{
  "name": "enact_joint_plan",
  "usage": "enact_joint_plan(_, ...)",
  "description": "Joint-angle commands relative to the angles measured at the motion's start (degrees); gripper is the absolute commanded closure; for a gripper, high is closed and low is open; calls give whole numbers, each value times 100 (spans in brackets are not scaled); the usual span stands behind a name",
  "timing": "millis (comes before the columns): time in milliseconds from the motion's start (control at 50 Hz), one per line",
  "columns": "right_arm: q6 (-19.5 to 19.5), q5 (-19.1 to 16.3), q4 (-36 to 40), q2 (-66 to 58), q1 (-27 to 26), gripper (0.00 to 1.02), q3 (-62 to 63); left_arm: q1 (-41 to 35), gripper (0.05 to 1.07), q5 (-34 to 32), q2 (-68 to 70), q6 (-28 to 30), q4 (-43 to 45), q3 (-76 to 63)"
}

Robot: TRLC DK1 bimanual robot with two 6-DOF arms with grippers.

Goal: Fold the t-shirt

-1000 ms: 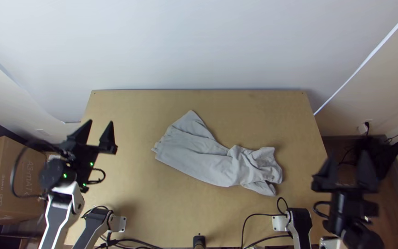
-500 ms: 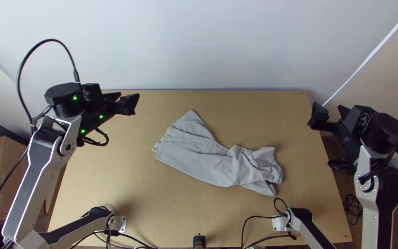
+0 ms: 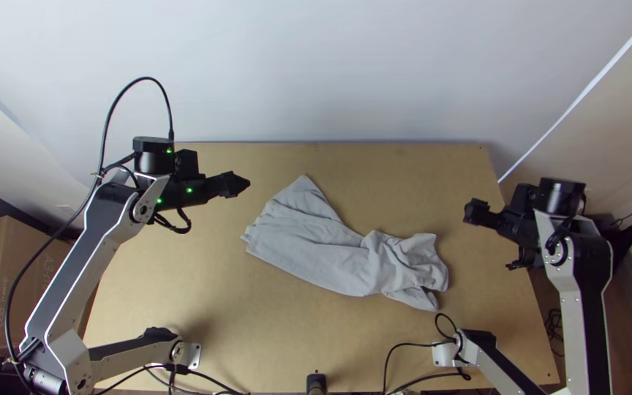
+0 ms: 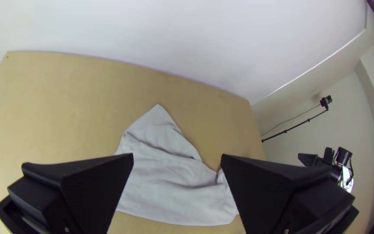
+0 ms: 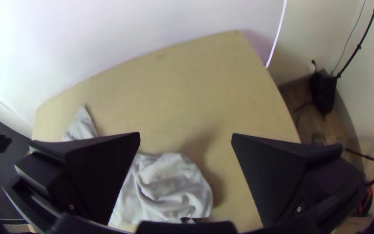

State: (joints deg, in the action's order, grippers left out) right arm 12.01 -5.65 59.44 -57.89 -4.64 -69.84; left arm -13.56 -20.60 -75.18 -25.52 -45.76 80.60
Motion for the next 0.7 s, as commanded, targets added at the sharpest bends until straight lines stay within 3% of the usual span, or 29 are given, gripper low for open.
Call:
enact_joint_plan(0,170,-217,164,120,-256,5,489,3,10,-102,-6,-208,-21,-220)
enact_joint_plan(160,170,-753,217,102,-766,5,1201,38,10,-120,21,-278,-3,-290)
enact_joint_plan(420,-155,-850,85,-337,-863,10,2115,64,10,-120,56,-269,155,-361)
enact_joint_plan(560,-190,-859,-381,-583,-845,35,2502,82,10,-120,56,-208,199,-387)
enact_joint_plan(680,-190,-868,-530,-952,-836,42,2660,91,10,-120,91,-190,225,-440)
